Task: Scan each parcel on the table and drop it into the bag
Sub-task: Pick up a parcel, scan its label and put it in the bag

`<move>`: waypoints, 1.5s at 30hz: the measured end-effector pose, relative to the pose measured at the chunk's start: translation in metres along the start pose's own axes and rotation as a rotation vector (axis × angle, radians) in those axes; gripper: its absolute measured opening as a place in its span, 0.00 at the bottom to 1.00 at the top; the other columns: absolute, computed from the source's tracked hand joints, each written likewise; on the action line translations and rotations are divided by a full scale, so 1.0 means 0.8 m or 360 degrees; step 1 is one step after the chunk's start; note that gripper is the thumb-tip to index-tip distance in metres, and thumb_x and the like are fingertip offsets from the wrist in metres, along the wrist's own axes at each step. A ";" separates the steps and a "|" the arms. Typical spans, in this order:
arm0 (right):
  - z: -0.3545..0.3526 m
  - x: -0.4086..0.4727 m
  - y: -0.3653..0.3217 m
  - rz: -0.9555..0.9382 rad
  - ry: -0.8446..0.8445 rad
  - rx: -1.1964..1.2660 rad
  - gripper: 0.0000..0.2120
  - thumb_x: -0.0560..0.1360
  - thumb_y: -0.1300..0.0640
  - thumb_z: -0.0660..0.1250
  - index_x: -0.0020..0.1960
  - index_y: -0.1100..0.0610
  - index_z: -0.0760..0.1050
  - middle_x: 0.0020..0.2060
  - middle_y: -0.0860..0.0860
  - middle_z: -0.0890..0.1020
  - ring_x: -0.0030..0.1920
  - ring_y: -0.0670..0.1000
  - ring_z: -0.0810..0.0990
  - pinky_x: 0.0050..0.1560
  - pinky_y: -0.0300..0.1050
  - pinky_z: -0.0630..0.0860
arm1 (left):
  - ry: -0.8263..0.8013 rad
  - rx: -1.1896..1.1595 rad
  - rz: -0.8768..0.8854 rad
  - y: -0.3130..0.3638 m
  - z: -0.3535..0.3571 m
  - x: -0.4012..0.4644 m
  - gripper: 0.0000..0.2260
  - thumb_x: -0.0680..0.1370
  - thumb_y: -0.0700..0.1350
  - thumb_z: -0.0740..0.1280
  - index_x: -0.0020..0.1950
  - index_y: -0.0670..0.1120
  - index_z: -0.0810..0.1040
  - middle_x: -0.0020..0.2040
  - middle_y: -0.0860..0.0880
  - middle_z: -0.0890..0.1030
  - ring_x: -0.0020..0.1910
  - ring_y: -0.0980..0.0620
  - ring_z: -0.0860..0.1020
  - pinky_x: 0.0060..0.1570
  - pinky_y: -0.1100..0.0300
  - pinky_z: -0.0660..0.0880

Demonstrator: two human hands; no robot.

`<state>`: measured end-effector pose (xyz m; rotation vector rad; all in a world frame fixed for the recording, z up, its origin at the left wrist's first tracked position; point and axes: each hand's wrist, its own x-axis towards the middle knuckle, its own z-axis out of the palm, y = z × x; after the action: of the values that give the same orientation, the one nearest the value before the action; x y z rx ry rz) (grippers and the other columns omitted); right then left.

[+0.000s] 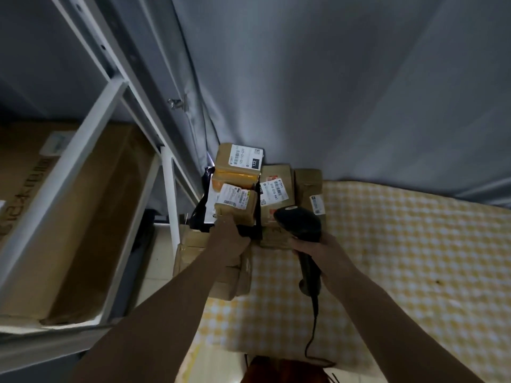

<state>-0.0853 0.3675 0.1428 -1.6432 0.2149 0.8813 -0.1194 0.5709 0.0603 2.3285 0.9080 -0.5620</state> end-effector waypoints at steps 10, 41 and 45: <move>0.023 0.095 0.014 0.0024 -0.0113 -0.0004 0.11 0.73 0.58 0.72 0.54 0.49 0.79 0.52 0.52 0.82 0.56 0.53 0.78 0.62 0.53 0.72 | 0.0205 -0.0751 -0.0371 -0.009 -0.010 0.135 0.39 0.68 0.55 0.77 0.71 0.40 0.63 0.64 0.42 0.72 0.65 0.41 0.72 0.62 0.47 0.73; 0.021 0.019 -0.008 -0.0139 -0.0199 0.0625 0.21 0.65 0.62 0.70 0.58 0.59 0.77 0.49 0.55 0.84 0.51 0.56 0.83 0.57 0.56 0.76 | -0.0011 -0.2142 -0.0205 0.011 -0.004 -0.053 0.28 0.70 0.46 0.77 0.64 0.42 0.68 0.57 0.43 0.80 0.48 0.48 0.83 0.39 0.56 0.80; 0.002 -0.006 -0.021 -0.0236 -0.0130 0.0518 0.18 0.67 0.63 0.69 0.57 0.60 0.77 0.42 0.51 0.84 0.46 0.52 0.82 0.48 0.48 0.76 | -0.0182 -0.1802 -0.0068 0.002 -0.022 -0.079 0.26 0.67 0.45 0.79 0.60 0.44 0.72 0.52 0.46 0.82 0.45 0.52 0.83 0.42 0.59 0.81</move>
<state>-0.0799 0.3719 0.1586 -1.3011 0.1676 0.7548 -0.1582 0.5511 0.1098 1.2415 0.8853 -0.1060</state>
